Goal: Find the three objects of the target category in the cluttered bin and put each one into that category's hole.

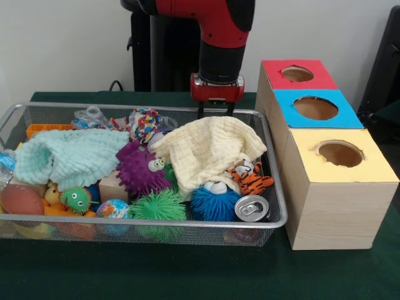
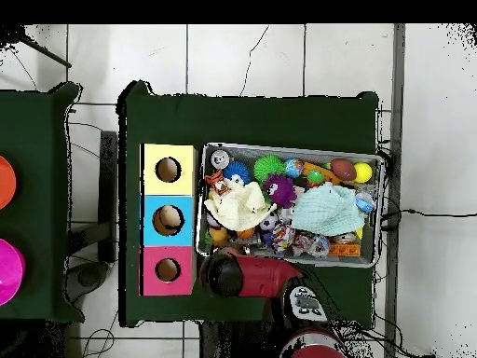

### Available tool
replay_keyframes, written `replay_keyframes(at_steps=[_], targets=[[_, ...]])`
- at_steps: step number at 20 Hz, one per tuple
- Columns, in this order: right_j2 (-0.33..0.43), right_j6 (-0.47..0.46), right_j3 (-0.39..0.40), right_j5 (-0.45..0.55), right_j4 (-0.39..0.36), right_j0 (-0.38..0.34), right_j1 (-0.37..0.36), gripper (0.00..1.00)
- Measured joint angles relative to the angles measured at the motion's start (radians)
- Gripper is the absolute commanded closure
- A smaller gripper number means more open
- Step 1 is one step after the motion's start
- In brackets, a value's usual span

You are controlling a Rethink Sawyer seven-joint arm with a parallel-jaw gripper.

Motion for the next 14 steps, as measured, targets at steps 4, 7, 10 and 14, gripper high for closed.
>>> replay_keyframes(at_steps=[4, 7, 10, 14], targets=[[0.000, 0.000, 0.028, -0.001, 0.000, 0.000, -0.037, 0.00], [0.001, 0.000, 0.065, 0.012, 0.000, 0.001, -0.097, 0.00], [0.000, 0.000, 0.108, 0.055, -0.001, 0.008, -0.176, 0.00], [0.000, 0.000, 0.172, 0.148, 0.001, 0.020, -0.296, 0.00]])
